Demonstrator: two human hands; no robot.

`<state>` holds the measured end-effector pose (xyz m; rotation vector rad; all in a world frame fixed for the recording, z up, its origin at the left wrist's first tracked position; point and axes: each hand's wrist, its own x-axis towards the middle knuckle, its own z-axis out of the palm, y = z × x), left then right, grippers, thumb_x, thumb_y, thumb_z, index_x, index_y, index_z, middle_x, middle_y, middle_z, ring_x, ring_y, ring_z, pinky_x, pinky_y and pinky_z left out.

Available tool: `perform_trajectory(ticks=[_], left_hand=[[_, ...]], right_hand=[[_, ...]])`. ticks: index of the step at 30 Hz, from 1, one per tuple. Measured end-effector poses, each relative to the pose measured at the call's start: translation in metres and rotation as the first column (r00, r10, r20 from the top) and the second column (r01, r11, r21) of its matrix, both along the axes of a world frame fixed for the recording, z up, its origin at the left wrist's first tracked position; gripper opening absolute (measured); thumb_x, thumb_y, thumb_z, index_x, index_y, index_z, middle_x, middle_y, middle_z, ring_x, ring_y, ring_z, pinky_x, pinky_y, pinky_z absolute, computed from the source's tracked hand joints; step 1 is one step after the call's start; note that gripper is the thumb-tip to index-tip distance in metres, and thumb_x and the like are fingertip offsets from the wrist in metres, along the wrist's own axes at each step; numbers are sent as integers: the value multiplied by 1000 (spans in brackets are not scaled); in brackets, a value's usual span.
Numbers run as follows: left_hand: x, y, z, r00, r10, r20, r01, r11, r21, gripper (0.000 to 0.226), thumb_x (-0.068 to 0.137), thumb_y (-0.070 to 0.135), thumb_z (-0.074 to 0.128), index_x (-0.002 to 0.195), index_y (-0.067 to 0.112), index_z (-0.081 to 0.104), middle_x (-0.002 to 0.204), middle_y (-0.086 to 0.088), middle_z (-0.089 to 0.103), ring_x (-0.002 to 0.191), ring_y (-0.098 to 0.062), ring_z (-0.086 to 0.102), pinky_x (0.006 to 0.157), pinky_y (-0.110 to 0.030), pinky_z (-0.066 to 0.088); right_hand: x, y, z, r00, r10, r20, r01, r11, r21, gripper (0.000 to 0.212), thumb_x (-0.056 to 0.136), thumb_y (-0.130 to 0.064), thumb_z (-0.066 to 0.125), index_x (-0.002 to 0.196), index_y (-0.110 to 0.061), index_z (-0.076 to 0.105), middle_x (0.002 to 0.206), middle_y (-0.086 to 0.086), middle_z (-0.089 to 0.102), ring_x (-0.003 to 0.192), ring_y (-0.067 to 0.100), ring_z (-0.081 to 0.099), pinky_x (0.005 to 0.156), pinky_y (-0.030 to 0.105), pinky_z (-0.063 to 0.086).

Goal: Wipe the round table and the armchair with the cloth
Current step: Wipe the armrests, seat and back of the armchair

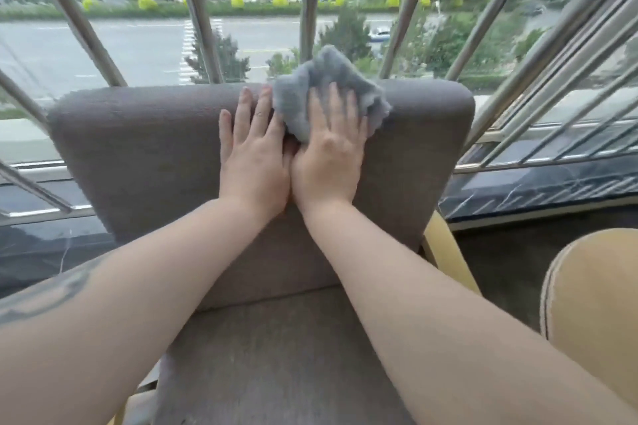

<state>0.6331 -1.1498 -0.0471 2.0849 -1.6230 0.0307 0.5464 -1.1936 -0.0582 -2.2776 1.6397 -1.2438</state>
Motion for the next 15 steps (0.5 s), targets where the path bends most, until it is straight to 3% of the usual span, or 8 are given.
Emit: perform_trajectory(ticks=[2, 4, 5, 7, 9, 11, 13, 15], left_hand=[[-8, -6, -2, 1000, 8, 8, -8, 1000, -3, 59, 100, 31, 34, 153, 21, 12, 161, 3, 7, 147, -17, -8, 113, -33, -17], [-12, -11, -4, 998, 6, 57, -6, 1000, -5, 60, 100, 35, 32, 154, 20, 10, 161, 3, 6, 147, -17, -8, 113, -32, -17], [-16, -14, -4, 997, -5, 75, 6, 1000, -6, 60, 100, 35, 32, 154, 19, 10, 161, 2, 6, 147, -17, -7, 114, -32, -16], [-24, -24, -5, 995, -26, 92, 27, 999, -16, 57, 101, 32, 35, 153, 19, 16, 160, 0, 12, 147, -19, -2, 114, -33, -14], [-35, -34, -6, 994, -33, 108, 38, 998, -49, 54, 100, 30, 38, 151, 20, 24, 158, -3, 21, 146, -23, 6, 115, -34, -11], [-42, -40, -9, 992, -9, 125, 20, 996, -87, 52, 98, 32, 40, 148, 21, 31, 154, -5, 28, 144, -26, 12, 113, -31, -11], [-43, -42, -12, 989, 12, 147, 2, 995, -96, 53, 96, 36, 37, 147, 22, 32, 153, -5, 29, 142, -27, 14, 113, -29, -11], [-42, -41, -13, 986, 10, 169, 3, 997, -82, 51, 98, 39, 34, 148, 25, 29, 153, -4, 27, 143, -26, 12, 113, -31, -10]], right_hand=[[-23, -15, 0, 945, 248, -212, -266, 962, -57, 55, 86, -17, 35, 138, -14, 50, 145, 7, 46, 138, 27, 35, 116, 41, 18], [-79, -48, -8, 891, 256, -376, -310, 946, -91, 55, 87, -9, 39, 141, -18, 46, 146, 3, 45, 139, 23, 34, 117, 40, 20], [-108, -61, -11, 924, 171, -343, -215, 972, -92, 57, 87, -4, 43, 141, -19, 46, 146, 3, 45, 139, 22, 34, 116, 41, 22], [-135, -67, -11, 990, -52, -128, 44, 997, -61, 59, 83, 4, 49, 139, -17, 49, 144, 5, 47, 137, 25, 36, 115, 42, 23], [-106, -58, -10, 989, -146, 11, 146, 989, -27, 59, 79, 3, 49, 135, -13, 53, 142, 9, 49, 136, 29, 36, 115, 43, 24], [-74, -48, -8, 999, 22, -28, -24, 996, -87, 56, 80, -3, 48, 135, -12, 54, 141, 10, 50, 136, 31, 36, 115, 44, 23], [-82, -56, -8, 945, 245, -216, -280, 948, -152, 53, 84, -5, 45, 136, -14, 53, 140, 9, 51, 135, 29, 38, 115, 41, 23], [-124, -80, -14, 922, 217, -320, -289, 937, -198, 55, 86, 0, 46, 138, -17, 50, 141, 7, 50, 135, 26, 39, 116, 39, 24]])
